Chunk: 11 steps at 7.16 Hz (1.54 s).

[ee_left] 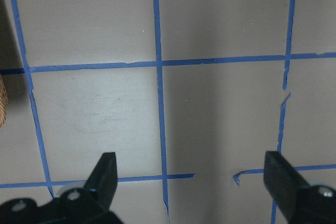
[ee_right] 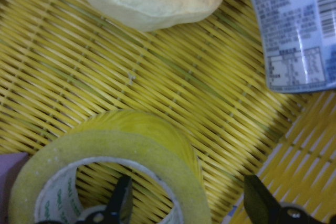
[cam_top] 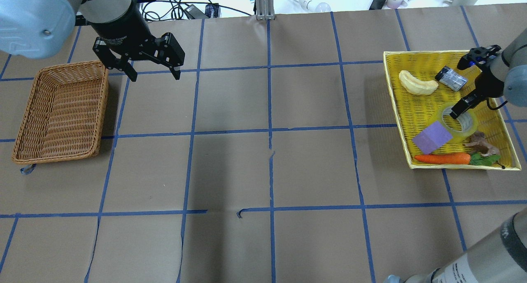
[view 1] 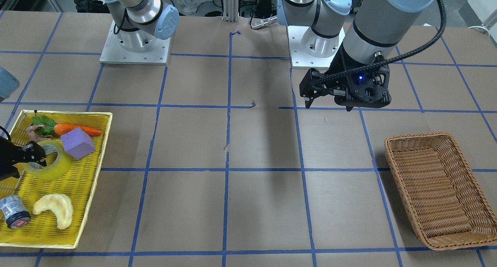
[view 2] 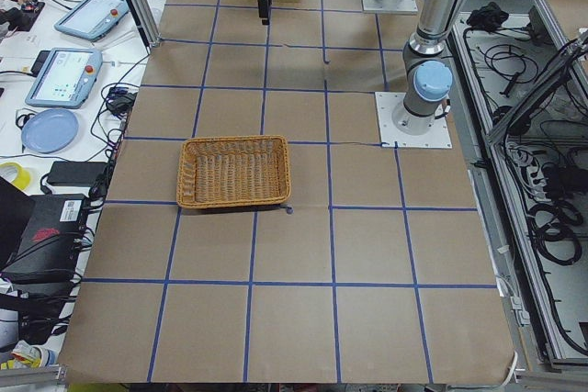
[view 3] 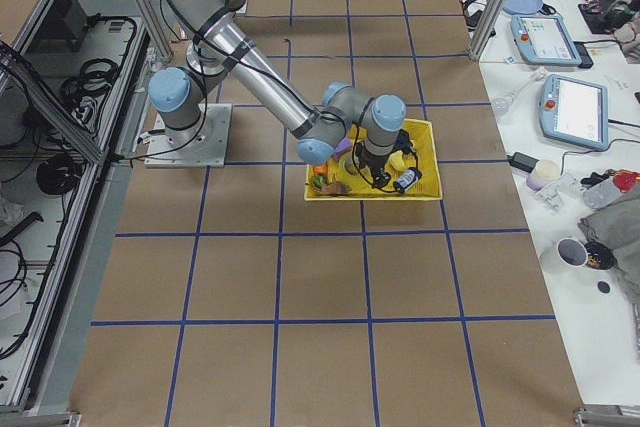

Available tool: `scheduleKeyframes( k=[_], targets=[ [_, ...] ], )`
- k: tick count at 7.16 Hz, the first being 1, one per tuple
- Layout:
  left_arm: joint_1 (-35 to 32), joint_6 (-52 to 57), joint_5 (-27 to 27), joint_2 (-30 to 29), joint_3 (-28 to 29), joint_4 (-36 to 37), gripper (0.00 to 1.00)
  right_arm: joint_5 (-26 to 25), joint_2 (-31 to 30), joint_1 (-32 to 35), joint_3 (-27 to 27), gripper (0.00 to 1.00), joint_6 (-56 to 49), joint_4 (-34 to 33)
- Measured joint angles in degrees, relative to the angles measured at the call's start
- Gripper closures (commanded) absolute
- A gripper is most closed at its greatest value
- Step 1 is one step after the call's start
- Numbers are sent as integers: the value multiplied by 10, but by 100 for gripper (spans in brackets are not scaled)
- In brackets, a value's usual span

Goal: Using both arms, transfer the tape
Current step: 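Grasp the clear yellow tape roll with the right gripper and lift, then carry the tape roll to the table center and release it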

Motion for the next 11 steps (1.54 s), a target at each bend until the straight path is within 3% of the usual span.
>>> scheduleKeyframes(
  k=[4,6,9,11],
  targets=[
    [1,-3,0,-1,1,0,0,-13,-5,0,-5,100,-14,7],
    [1,-1,0,-2,1,1,0,-8,-23,10,-38,100,-8,34],
    [1,1,0,-2,1,1,0,-5,-28,82,-138,100,59,115],
    [1,2,1,-3,0,6,0,-5,-17,163,-165,100,173,131]
  ],
)
